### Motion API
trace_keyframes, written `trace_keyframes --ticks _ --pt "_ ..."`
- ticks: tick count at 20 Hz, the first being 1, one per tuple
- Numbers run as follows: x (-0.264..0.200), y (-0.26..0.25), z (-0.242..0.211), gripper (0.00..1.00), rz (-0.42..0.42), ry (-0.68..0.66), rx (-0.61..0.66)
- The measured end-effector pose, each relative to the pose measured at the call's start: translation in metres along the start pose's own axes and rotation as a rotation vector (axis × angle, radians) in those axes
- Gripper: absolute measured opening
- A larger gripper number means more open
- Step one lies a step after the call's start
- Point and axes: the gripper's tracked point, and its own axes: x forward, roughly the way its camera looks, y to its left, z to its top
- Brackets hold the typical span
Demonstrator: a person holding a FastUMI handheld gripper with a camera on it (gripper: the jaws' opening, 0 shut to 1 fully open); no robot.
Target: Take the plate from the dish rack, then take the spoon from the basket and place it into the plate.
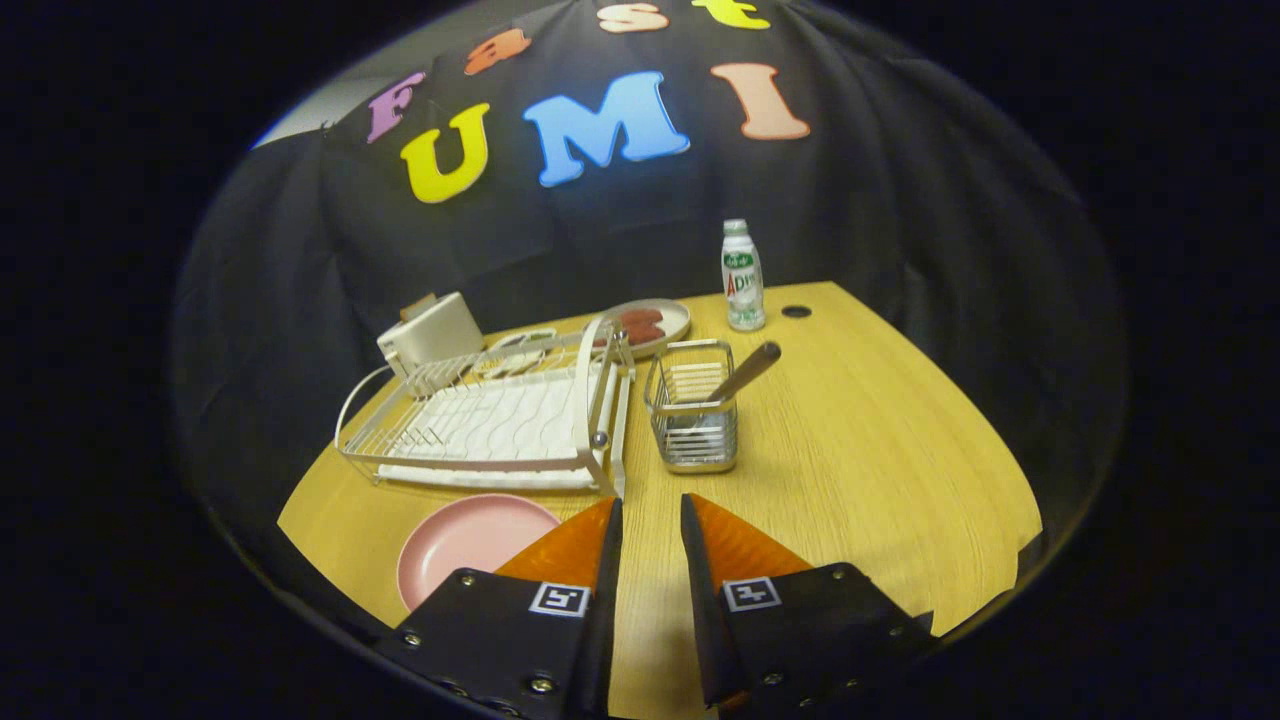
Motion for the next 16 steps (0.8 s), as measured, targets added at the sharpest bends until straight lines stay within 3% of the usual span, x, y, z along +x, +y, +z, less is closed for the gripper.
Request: trace_keyframes --ticks 8,16 --pt "0.017 -0.055 0.052 0.34 -0.051 -0.265 -0.049" --pt "0.078 -0.060 0.059 0.34 -0.002 -0.307 -0.036"
